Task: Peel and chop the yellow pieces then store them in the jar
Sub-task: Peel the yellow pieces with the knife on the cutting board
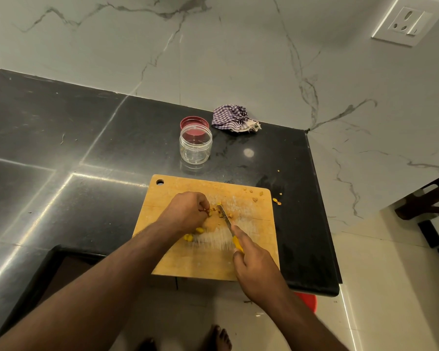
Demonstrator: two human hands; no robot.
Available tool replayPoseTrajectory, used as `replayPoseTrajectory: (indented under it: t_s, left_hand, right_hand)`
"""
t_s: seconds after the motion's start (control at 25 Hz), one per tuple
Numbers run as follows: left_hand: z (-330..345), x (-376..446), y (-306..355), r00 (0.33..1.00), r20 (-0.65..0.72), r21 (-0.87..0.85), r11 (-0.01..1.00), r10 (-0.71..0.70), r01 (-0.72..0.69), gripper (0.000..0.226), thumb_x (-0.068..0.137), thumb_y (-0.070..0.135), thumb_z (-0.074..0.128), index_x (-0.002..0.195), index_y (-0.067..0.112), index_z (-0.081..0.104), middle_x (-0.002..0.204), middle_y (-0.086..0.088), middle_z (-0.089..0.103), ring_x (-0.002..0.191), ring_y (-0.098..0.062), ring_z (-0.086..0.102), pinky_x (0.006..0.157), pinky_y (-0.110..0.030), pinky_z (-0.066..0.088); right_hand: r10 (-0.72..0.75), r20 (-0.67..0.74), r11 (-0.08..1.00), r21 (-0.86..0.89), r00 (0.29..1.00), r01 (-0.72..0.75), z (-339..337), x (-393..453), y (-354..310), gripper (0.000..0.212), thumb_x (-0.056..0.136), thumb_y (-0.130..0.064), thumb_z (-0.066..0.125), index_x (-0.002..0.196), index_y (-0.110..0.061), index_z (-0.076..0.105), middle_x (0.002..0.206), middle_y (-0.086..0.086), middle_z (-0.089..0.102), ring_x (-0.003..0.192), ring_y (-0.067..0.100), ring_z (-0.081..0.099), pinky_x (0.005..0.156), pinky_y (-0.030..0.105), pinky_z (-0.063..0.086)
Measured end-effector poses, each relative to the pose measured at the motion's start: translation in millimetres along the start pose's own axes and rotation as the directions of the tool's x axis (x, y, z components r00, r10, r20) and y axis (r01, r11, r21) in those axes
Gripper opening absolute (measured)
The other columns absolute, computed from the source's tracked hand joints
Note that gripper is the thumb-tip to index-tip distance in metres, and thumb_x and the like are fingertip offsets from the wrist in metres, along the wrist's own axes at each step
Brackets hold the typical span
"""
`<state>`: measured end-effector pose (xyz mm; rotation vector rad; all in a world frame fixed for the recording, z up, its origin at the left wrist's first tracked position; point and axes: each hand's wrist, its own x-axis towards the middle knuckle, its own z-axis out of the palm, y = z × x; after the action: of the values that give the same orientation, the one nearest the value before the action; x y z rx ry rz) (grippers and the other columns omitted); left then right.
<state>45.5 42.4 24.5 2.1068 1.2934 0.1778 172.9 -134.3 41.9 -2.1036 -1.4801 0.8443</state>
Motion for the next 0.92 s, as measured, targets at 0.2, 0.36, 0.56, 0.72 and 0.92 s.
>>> replayPoseTrajectory:
  t_s: [0.2, 0.36, 0.56, 0.72, 0.92]
  left_hand:
    - [0.3, -4.0, 1.3, 1.0, -0.022, -0.014, 1.0, -0.003, 0.002, 0.012, 0.09, 0.021, 0.068, 0.101, 0.024, 0.07, 0.095, 0.005, 0.067, 0.085, -0.009, 0.06, 0.068, -0.027, 0.056]
    - [-2.5, -5.3, 3.2, 1.0, -0.013, 0.026, 1.0, 0.005, -0.005, 0.013, 0.09, 0.019, 0.064, 0.101, 0.022, 0.069, 0.093, 0.004, 0.067, 0.081, -0.01, 0.06, 0.067, -0.027, 0.055]
    - [2.6, 6.7, 17.6, 0.998, -0.057, 0.074, 0.997, 0.032, -0.028, 0.03, 0.091, 0.024, 0.063, 0.121, 0.02, 0.067, 0.113, 0.0, 0.068, 0.098, -0.016, 0.062, 0.08, -0.032, 0.056]
    - [9.9, 18.3, 35.7, 0.997, -0.014, 0.312, 0.948, 0.074, -0.066, 0.025, 0.091, 0.026, 0.065, 0.114, 0.018, 0.068, 0.109, -0.005, 0.068, 0.098, -0.025, 0.061, 0.082, -0.038, 0.056]
    - [11.9, 25.1, 41.9, 1.0, -0.013, 0.317, 0.948, 0.028, -0.023, 0.018, 0.093, 0.014, 0.054, 0.102, 0.016, 0.069, 0.096, -0.005, 0.068, 0.087, -0.025, 0.062, 0.078, -0.04, 0.058]
  right_hand:
    - [-0.013, 0.071, 1.0, -0.019, 0.997, 0.014, -3.8, -4.7, 6.8, 0.053, 0.105, -0.028, 0.039, 0.153, -0.04, 0.021, 0.148, -0.011, 0.042, 0.127, 0.004, 0.042, 0.102, 0.019, 0.037]
    - [0.035, -0.008, 0.999, -0.011, 0.999, -0.035, -14.2, -2.3, 18.7, 0.053, 0.104, -0.031, 0.04, 0.152, -0.043, 0.022, 0.136, -0.012, 0.048, 0.109, 0.002, 0.047, 0.095, 0.023, 0.046]
    - [0.109, -0.048, 0.984, 0.148, 0.993, -0.101, -25.4, -4.1, 24.8, 0.048, 0.104, -0.03, 0.042, 0.15, -0.042, 0.031, 0.126, -0.021, 0.046, 0.097, -0.01, 0.05, 0.079, 0.009, 0.042]
    - [0.155, -0.06, 0.972, 0.189, 0.986, -0.141, -31.1, -8.0, 31.9, 0.047, 0.105, -0.03, 0.041, 0.149, -0.042, 0.031, 0.124, -0.024, 0.043, 0.091, -0.014, 0.047, 0.067, 0.004, 0.037]
    - [0.187, -0.069, 0.961, 0.219, 0.98, -0.168, -37.2, -14.2, 46.0, 0.047, 0.104, -0.03, 0.042, 0.148, -0.043, 0.033, 0.112, -0.03, 0.048, 0.084, -0.006, 0.054, 0.063, 0.007, 0.042]
